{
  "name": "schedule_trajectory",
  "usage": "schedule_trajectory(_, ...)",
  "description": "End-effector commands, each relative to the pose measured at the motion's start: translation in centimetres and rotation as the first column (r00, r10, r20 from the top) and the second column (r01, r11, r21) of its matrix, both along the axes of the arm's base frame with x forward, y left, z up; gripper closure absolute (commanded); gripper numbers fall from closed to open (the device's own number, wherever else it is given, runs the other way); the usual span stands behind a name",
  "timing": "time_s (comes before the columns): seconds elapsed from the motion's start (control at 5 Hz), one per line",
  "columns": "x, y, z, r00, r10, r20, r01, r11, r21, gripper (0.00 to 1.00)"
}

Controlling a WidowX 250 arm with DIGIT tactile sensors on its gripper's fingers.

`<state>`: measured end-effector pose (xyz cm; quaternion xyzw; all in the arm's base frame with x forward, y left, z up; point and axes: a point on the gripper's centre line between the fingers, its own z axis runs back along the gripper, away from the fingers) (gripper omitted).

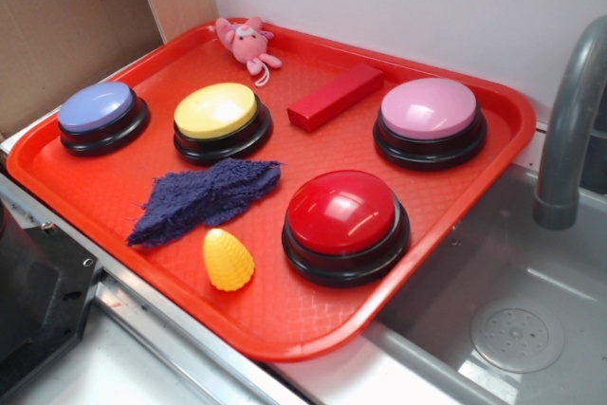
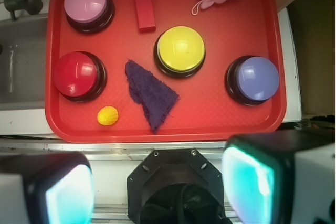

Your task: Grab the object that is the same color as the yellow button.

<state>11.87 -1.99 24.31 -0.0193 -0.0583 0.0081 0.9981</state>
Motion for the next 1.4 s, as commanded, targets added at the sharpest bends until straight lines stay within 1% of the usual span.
schedule_trajectory(0.0, 0.0, 0.0, 0.0, 1.0, 0.0, 0.0, 0.0, 1.0, 0.0, 0.0)
schedule_trajectory(0.2, -0.4, -2.8, -1.6, 0.996, -0.085, 0.009, 0.085, 0.996, -0.032, 0.0)
schedule_trajectory(0.4, -1.0, -5.3, -3.7, 0.987, -0.157, -0.016, 0.156, 0.986, -0.055, 0.0)
schedule_trajectory(0.6, -0.9, -5.8, -6.4, 0.981, -0.191, -0.016, 0.191, 0.981, -0.026, 0.0)
schedule_trajectory(0.8, -0.8, -6.1, -9.9, 0.978, -0.201, -0.061, 0.203, 0.979, 0.017, 0.0)
schedule_trajectory(1.0, 0.1, -7.4, -13.8, 0.973, -0.207, -0.107, 0.215, 0.974, 0.073, 0.0)
schedule_trajectory(1.2, 0.6, -9.0, -15.4, 0.966, -0.231, -0.112, 0.24, 0.968, 0.078, 0.0)
